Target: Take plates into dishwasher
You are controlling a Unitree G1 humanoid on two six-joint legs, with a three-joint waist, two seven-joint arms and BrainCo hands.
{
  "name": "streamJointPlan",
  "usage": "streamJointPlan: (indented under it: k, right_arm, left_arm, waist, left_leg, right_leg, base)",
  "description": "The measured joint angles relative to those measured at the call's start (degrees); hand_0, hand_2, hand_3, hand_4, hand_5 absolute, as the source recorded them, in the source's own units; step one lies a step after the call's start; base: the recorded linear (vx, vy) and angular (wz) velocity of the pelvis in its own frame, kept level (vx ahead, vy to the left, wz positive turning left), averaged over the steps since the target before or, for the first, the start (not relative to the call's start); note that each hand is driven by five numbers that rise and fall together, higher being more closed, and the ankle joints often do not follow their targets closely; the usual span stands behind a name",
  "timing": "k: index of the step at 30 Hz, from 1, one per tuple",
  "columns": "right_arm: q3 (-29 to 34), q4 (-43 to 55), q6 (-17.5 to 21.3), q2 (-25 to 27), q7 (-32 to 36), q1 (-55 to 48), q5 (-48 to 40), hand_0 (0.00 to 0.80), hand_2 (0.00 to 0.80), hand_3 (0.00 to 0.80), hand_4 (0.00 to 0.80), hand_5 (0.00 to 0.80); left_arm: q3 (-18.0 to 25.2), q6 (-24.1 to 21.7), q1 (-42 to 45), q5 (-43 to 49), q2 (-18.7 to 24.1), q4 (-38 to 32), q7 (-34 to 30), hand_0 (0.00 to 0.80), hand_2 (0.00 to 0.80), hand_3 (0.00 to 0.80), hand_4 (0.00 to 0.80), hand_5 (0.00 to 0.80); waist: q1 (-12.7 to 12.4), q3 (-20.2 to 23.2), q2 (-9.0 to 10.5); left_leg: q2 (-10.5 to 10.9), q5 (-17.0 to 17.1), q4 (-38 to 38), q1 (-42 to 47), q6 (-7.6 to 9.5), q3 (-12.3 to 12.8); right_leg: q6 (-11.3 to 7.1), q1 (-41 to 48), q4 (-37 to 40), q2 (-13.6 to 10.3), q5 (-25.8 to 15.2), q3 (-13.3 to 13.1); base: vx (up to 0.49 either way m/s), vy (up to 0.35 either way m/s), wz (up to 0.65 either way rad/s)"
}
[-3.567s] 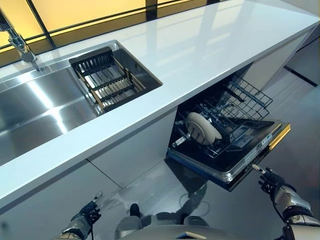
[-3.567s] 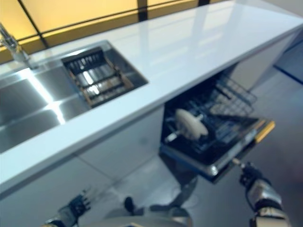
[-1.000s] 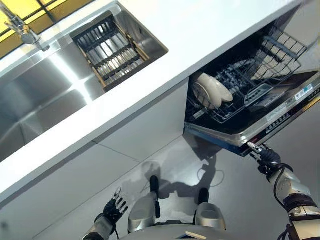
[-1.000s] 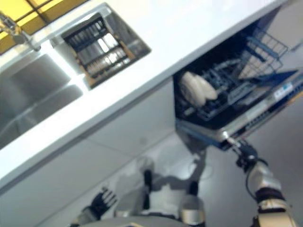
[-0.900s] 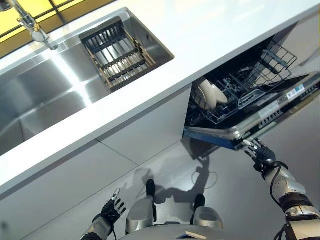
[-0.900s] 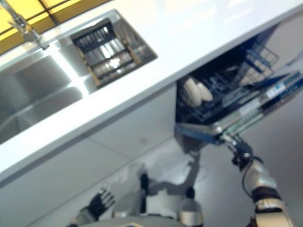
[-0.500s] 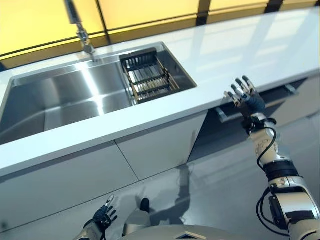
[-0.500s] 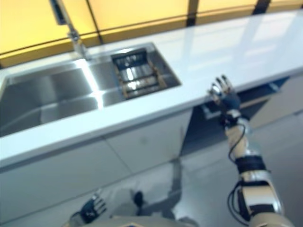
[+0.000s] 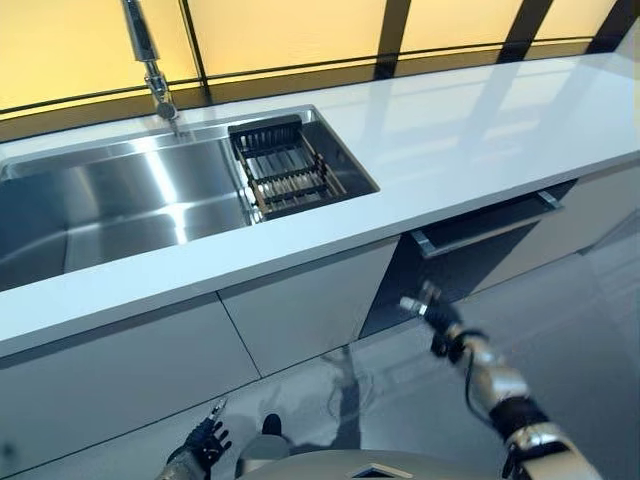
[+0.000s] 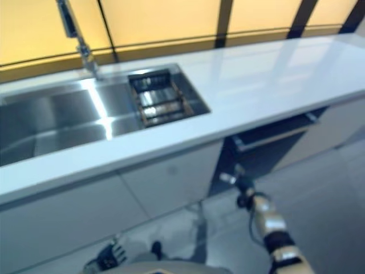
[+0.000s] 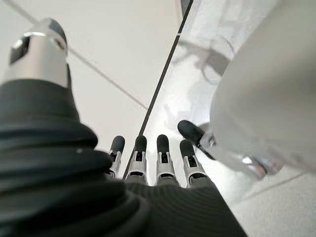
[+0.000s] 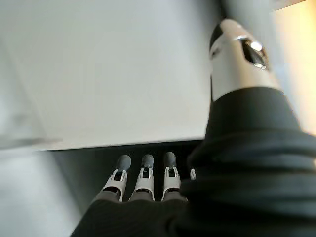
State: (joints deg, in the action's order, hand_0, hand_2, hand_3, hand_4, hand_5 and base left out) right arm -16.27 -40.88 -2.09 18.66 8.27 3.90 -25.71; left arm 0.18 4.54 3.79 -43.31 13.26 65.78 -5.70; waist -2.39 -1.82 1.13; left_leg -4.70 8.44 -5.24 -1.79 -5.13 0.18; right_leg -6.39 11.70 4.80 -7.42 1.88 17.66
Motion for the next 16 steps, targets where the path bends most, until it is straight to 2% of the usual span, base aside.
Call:
streamJointPlan:
  k: [3, 10, 16]
  right_arm:
    - [-2.44, -5.63, 0.21, -1.49, 0.72, -0.65, 3.74, 0.000, 0.000, 0.000, 0.000, 0.000]
    - [-2.68, -18.78, 0.78, -3.89, 2.12, -0.53, 7.23, 0.000, 0.000, 0.000, 0.000, 0.000]
    - [-4.43, -22.57, 0.79, -5.73, 2.40, -0.55, 10.06, 0.000, 0.000, 0.000, 0.000, 0.000]
  left_arm:
    - [-0.32, 0.12, -1.42, 0.82, -0.05, 0.96, 0.27, 0.000, 0.000, 0.000, 0.000, 0.000]
    - [-2.62, 0.07, -2.50, 3.31, -0.85, 3.77, 0.12, 0.000, 0.000, 0.000, 0.000, 0.000]
    - [-3.76, 0.44, -2.54, 4.43, -1.51, 4.11, 0.11, 0.000, 0.000, 0.000, 0.000, 0.000]
  waist:
    - [-0.29, 0.04, -0.23]
    - [-1.75, 0.29, -0.60]
    - [-1.90, 0.68, -0.90]
  left_leg:
    - [-0.07, -0.02, 0.00, 0.00, -0.03, -0.10]
    - [0.05, -0.03, 0.03, 0.13, -0.02, -0.47]
    - [0.12, 0.03, 0.06, 0.16, 0.05, -0.58]
  right_leg:
    - [0.02, 0.11, 0.00, 0.14, 0.04, 0.12]
    - [-0.09, 0.67, 0.00, 0.16, 0.30, 0.84]
    - [-0.08, 1.25, -0.01, 0.16, 0.78, 1.93]
  base:
    - [-0.005, 0.031, 0.02]
    - [0.003, 0.018, 0.04]
    - [-0.001, 0.039, 0.08]
